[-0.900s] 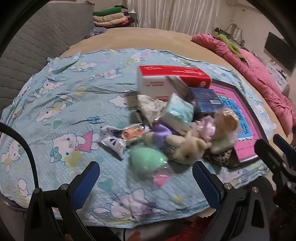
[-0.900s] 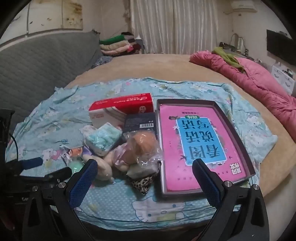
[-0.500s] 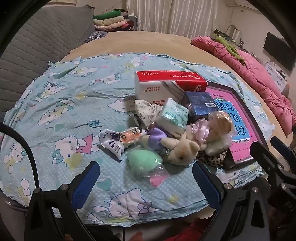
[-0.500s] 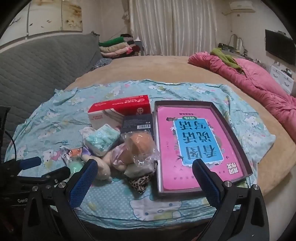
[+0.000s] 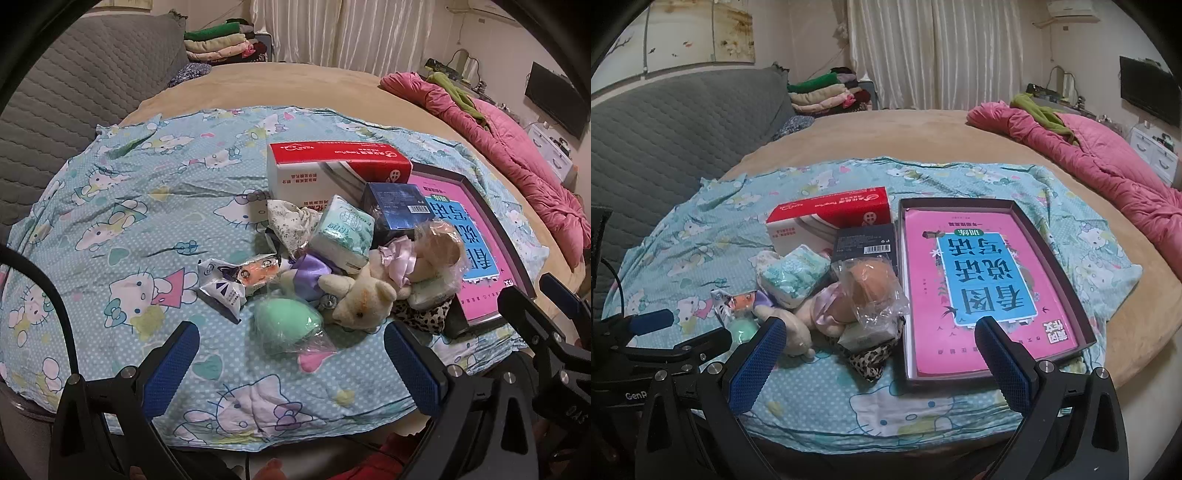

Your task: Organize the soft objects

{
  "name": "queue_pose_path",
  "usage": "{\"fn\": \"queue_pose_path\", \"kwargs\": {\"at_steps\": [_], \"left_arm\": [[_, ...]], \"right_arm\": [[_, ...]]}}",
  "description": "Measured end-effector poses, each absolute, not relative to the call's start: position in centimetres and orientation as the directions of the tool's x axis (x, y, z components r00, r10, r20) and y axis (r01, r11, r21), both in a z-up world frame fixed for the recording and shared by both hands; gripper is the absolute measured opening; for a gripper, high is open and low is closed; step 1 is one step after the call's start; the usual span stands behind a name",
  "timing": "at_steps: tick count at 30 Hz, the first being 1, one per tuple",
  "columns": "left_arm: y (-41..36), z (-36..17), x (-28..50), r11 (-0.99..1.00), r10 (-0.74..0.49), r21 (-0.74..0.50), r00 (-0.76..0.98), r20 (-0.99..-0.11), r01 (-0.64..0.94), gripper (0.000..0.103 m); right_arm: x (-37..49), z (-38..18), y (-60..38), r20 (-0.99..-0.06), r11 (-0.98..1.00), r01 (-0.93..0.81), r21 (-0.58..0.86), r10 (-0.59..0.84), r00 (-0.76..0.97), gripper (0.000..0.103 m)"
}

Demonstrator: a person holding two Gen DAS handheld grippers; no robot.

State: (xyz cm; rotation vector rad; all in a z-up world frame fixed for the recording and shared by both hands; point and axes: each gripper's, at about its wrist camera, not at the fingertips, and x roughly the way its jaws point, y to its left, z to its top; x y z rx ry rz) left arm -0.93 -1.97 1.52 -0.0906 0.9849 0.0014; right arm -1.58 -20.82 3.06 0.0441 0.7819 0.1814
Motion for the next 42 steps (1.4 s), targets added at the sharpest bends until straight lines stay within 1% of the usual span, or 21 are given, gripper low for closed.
{"fn": "queue_pose_path", "kwargs": {"at_steps": [42], "left_arm": [[-1.91,0.63,-0.80,0.995,-0.047,-0.087,0.549,-0.834,-0.047,0.101]], "right_arm": [[-1.53,2.95,-21.03,-0.700,0.983,-0.147,0.106,0.179,0.691,0.102]]}}
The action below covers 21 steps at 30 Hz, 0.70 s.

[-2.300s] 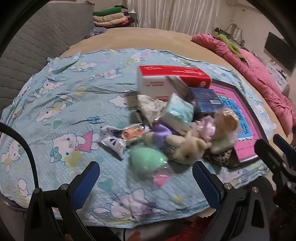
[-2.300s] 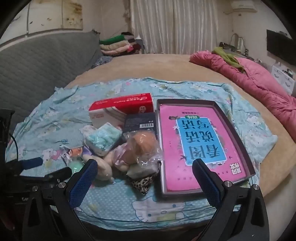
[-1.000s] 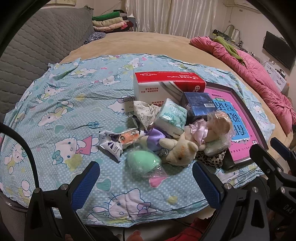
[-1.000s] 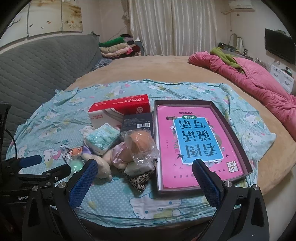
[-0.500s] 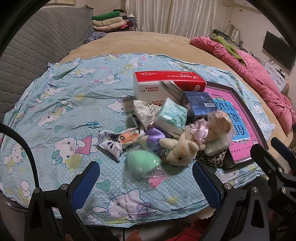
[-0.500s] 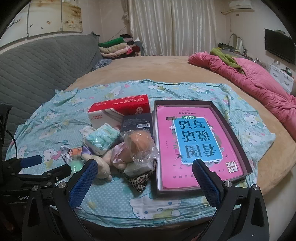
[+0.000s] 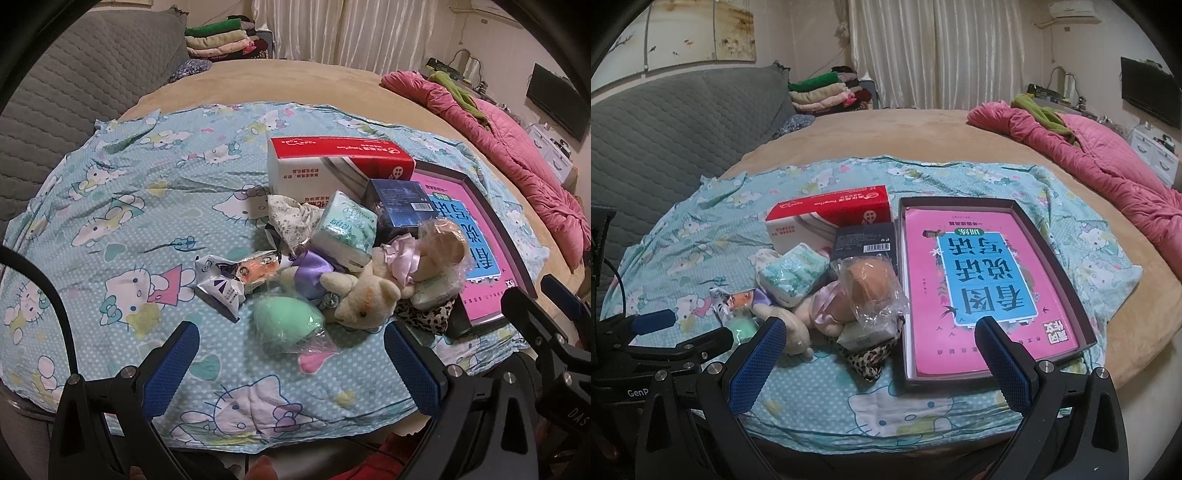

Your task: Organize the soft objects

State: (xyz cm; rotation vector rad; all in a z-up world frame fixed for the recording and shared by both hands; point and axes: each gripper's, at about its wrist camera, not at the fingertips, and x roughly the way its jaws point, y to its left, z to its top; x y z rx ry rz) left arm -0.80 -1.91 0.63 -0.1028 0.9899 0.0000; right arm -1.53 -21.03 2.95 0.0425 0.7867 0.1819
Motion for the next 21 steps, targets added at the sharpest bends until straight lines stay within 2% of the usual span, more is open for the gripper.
{"fn": "queue_pose_path", "kwargs": {"at_steps": [12,21], "left_arm": [[-0.9,0.0,-0.5,0.993,-0.054,-0.104,0.542,-0.838,-0.062,0.101],[1.8,-2.0,0.7,0.964,-0.172,-0.249,0.498,-0.850,-0.092,0.101]], "right_arm": [[-0.6,2.3,-21.1,-0.711,0.984,-0.146,0.106,0.178,0.680,0.102],[0.5,1.5,-21.0,-0.716,0.982,-0.156,0.104,0.183,0.673,0.102]]}}
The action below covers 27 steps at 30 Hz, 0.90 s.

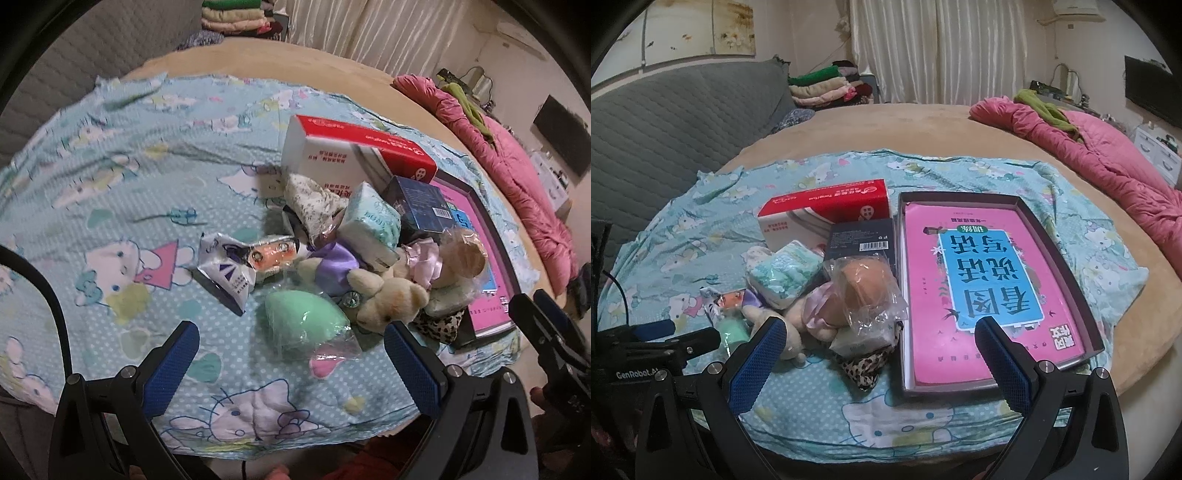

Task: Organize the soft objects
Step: 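Grasp the green bagged sponge with the left tool while the right tool grasps the bagged peach ball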

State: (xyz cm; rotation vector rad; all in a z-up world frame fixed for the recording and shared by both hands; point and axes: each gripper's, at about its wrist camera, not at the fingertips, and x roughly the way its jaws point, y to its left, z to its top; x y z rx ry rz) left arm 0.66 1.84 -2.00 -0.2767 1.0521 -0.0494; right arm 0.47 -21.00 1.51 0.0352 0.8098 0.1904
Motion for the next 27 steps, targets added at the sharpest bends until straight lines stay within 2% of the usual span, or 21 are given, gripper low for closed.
{"fn": "queue_pose_path", "kwargs": {"at_steps": [9,17,20,25,27], "left_arm": [[2.3,-4.2,1.8,0.946,-0.219,-0.303,0.455,-0.863,-0.119,0.100],[1.9,-5.3,2.5,0.939,-0.241,-0.322,0.438,-0.866,-0.119,0.083],[2.2,-5.7,2.8,0.929,-0.261,-0.346,0.432,-0.863,-0.130,0.081],[2.5,-5.9,3.5,0.919,-0.283,-0.371,0.436,-0.854,-0.130,0.074],[2.3,-6.0,3.7,0.917,-0.293,-0.379,0.434,-0.852,-0.125,0.069]], "right_arm": [[2.7,0.2,-20.9,-0.731,0.980,-0.176,0.091,0.185,0.656,0.102],[4.9,-1.3,-20.6,-0.741,0.977,-0.207,0.058,0.181,0.646,0.102],[5.7,-1.4,-20.7,-0.729,0.976,-0.212,0.041,0.174,0.662,0.101],[7.1,-2.3,-21.0,-0.745,0.971,-0.226,0.080,0.209,0.634,0.088],[7.5,-2.7,-20.9,-0.760,0.965,-0.245,0.093,0.228,0.608,0.074]]}}
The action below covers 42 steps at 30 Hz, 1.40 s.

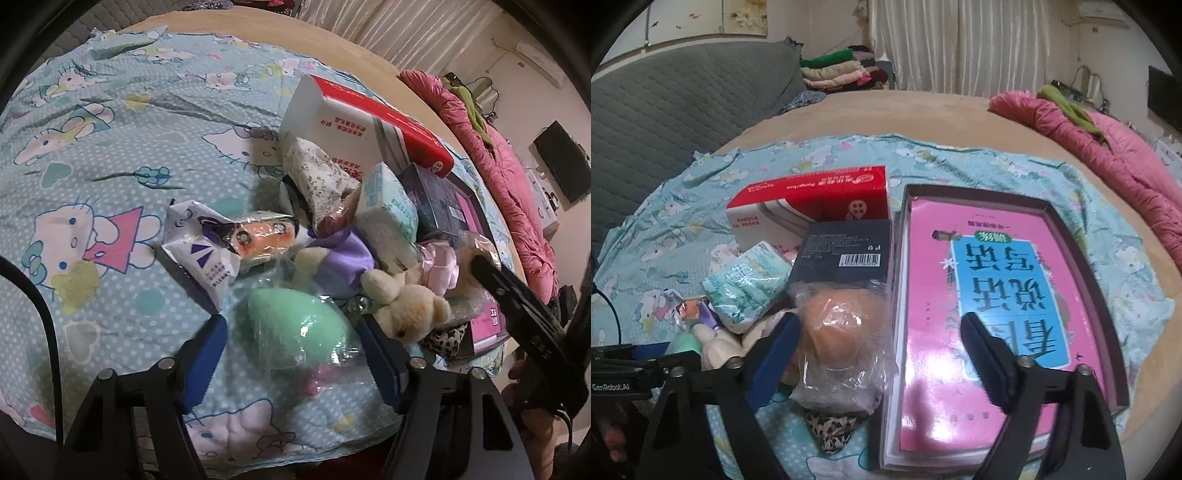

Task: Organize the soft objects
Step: 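Grasp the green bagged sponge with the left tool while the right tool grasps the bagged peach ball, then carry both items over the pink tray and open both tools to release them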

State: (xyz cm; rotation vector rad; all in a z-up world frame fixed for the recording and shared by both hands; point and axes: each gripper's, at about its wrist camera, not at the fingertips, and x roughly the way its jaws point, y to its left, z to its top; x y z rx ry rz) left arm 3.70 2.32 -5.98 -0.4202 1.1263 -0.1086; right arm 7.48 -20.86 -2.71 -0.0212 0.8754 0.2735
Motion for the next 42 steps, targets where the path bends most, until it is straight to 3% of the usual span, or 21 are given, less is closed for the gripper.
{"fn": "queue_pose_path", "kwargs": {"at_steps": [4,8,15,27,42], "left_arm": [[1.9,-6.2,3.7,0.910,-0.318,-0.398,0.422,-0.849,-0.116,0.056],[1.6,-6.2,3.5,0.914,-0.316,-0.392,0.421,-0.850,-0.105,0.053],[1.8,-4.9,2.2,0.917,-0.312,-0.390,0.448,-0.838,-0.091,0.051],[-0.8,2.1,1.5,0.947,-0.268,-0.323,0.568,-0.778,0.004,0.051],[-14.7,3.4,4.6,0.933,-0.351,-0.258,0.487,-0.800,0.251,0.051]], "right_arm": [[7.6,-3.2,-20.6,-0.763,0.954,-0.269,0.135,0.273,0.586,0.058],[7.2,-2.6,-20.8,-0.736,0.947,-0.289,0.143,0.297,0.609,0.054],[6.5,-1.1,-22.5,-0.692,0.949,-0.253,0.187,0.310,0.652,0.053],[4.4,2.0,-27.4,-0.609,0.957,-0.165,0.238,0.279,0.742,0.053],[3.1,2.2,-36.4,-0.595,0.950,0.091,0.300,0.112,0.796,0.053]]}}
